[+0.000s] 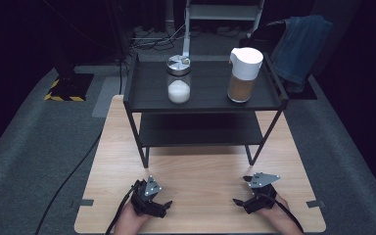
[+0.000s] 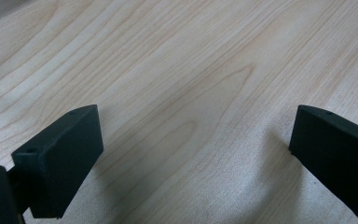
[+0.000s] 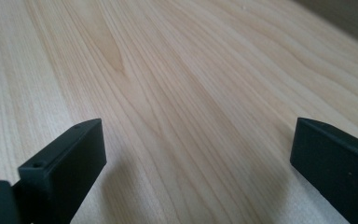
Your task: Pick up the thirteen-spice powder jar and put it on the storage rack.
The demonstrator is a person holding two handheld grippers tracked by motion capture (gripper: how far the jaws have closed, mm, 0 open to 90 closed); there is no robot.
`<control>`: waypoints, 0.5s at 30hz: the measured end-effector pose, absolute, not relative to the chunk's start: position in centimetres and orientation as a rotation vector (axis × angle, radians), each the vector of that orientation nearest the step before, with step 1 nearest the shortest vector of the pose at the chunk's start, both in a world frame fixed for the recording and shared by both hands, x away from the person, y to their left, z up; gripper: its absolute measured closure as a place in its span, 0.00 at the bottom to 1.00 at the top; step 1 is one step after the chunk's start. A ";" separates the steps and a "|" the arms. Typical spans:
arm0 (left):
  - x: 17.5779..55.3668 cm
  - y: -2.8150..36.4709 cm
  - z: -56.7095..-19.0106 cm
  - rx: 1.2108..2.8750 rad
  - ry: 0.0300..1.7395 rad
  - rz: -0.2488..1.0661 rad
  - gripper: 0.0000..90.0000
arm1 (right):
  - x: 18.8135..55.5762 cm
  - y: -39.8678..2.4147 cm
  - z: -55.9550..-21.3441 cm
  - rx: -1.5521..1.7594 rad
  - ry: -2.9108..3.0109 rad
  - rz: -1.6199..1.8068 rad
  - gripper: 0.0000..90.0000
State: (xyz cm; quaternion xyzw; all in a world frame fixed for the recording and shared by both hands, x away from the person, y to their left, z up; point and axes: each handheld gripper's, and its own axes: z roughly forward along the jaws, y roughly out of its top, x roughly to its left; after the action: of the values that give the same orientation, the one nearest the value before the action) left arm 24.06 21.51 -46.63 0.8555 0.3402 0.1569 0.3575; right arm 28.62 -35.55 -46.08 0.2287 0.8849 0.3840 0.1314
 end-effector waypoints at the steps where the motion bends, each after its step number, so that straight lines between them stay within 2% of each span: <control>1: 24.1 21.5 -46.6 2.208 0.878 0.405 0.03 | 28.7 -35.4 -46.0 0.668 2.575 1.102 0.04; 15: 24.1 21.5 -46.6 2.208 0.878 0.405 0.03 | 28.9 -35.4 -45.9 0.687 2.581 1.092 0.03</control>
State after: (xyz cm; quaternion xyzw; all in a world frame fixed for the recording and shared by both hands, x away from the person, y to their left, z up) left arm 24.05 21.51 -46.64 0.8555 0.3401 0.1569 0.3575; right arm 28.87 -35.36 -45.94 0.2363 0.8872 0.3753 0.1274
